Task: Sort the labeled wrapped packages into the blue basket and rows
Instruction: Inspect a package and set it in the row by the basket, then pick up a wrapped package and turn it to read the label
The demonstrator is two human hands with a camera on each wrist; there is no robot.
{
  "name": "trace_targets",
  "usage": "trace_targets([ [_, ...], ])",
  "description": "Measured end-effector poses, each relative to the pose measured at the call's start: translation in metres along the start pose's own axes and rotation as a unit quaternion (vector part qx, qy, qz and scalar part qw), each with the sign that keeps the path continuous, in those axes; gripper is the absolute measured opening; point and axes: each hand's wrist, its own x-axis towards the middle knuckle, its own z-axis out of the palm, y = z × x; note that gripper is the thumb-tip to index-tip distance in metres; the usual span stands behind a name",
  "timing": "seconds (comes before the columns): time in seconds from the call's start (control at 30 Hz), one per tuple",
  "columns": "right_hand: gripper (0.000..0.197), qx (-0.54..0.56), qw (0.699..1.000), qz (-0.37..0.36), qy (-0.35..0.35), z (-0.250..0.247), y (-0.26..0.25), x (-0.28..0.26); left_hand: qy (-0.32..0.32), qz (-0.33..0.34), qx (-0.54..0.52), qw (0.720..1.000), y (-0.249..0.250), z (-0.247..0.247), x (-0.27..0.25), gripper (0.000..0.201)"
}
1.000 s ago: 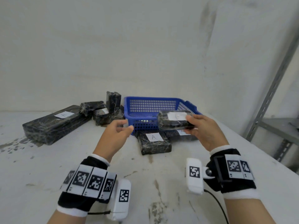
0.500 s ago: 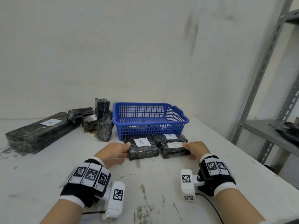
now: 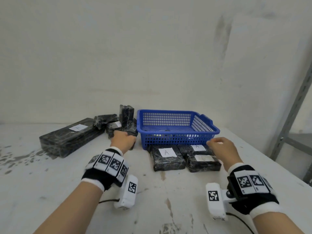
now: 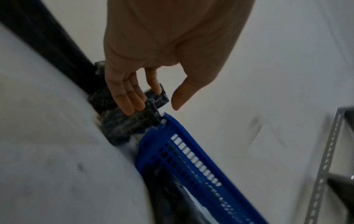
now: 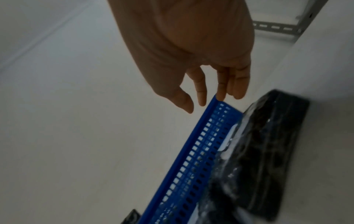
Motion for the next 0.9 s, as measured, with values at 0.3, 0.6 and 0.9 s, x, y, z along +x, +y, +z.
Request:
trace_targets([
  [0.3, 0.012, 0.121, 0.987, -0.075, -0.073, 0.026, -0.039, -0.025, -0.017, 0.064, 0.215, 0.974, -0.007, 0.004, 0.047, 0.09],
  [0.6, 0.006, 0.11, 0.984, -0.081, -0.118, 0.044, -0.042, -0.038, 0.054, 0.047, 0.019, 0.997, -0.011, -0.014, 0.055, 0.062],
  [0.9, 0.049, 0.17, 0.944, -0.139, -0.245, 0.061, -0.064, -0.068, -0.072, 0.064, -0.349, 0.932, 0.014, -0.045, -0.037, 0.019],
])
